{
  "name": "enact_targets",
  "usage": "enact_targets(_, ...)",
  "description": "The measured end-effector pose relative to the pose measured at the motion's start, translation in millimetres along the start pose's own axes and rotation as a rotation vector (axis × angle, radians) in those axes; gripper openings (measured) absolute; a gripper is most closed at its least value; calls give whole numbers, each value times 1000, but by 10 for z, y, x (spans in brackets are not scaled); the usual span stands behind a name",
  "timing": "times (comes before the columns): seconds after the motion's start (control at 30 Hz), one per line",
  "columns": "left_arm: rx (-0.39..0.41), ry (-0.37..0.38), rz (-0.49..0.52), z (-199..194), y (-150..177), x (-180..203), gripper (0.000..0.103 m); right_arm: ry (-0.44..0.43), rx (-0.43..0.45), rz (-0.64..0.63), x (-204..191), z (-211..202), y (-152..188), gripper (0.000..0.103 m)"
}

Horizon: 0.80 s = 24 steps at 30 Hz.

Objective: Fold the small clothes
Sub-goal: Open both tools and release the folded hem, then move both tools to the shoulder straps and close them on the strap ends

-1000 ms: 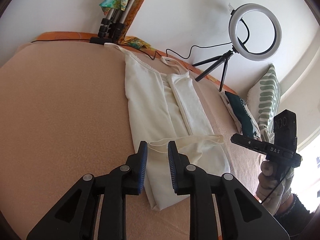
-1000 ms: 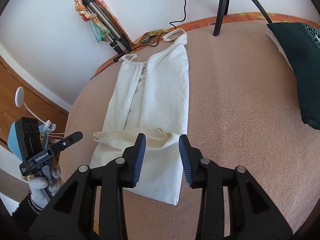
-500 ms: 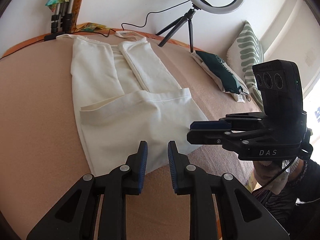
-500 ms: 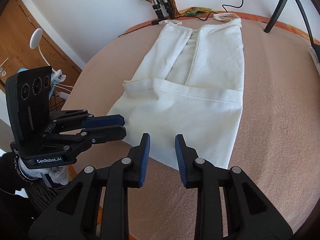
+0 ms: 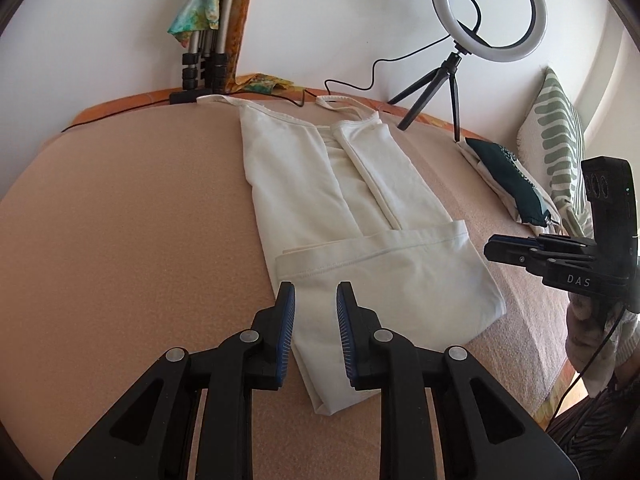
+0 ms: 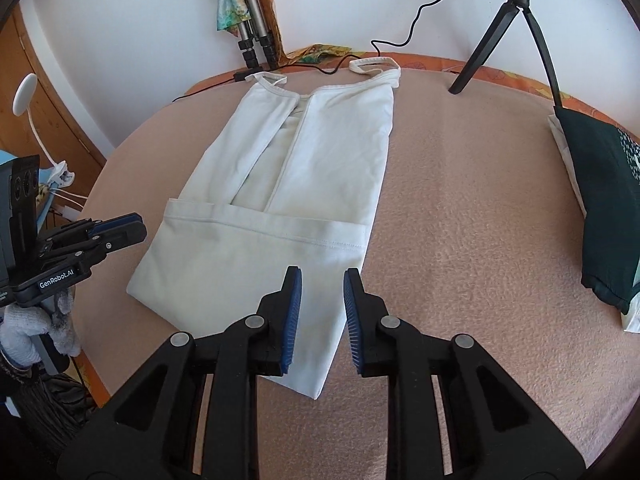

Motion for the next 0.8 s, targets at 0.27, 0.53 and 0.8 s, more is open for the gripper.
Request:
enact_targets(0.27, 4, 91, -49, -6, -346, -143, 40, -28, 23, 59, 134, -4, -337, 27)
enact_targets(0.53, -37, 127, -55, 247, -822, -423, 44, -105, -2, 78, 430, 97, -857, 36)
enact_targets(0.8, -115, 209, -143, 809, -1149, -677, 44, -140, -35, 93, 694, 542, -1323, 44)
Point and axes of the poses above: each gripper's, at about its wrist camera, not at the fingertips, and z roughly the way its jaws point, x to its right, y to its underside, the point moved 5 cm from there along z, roughly the way its jaws point, and after that the axes turned 4 degrees about -y, right-handed, at the moved point
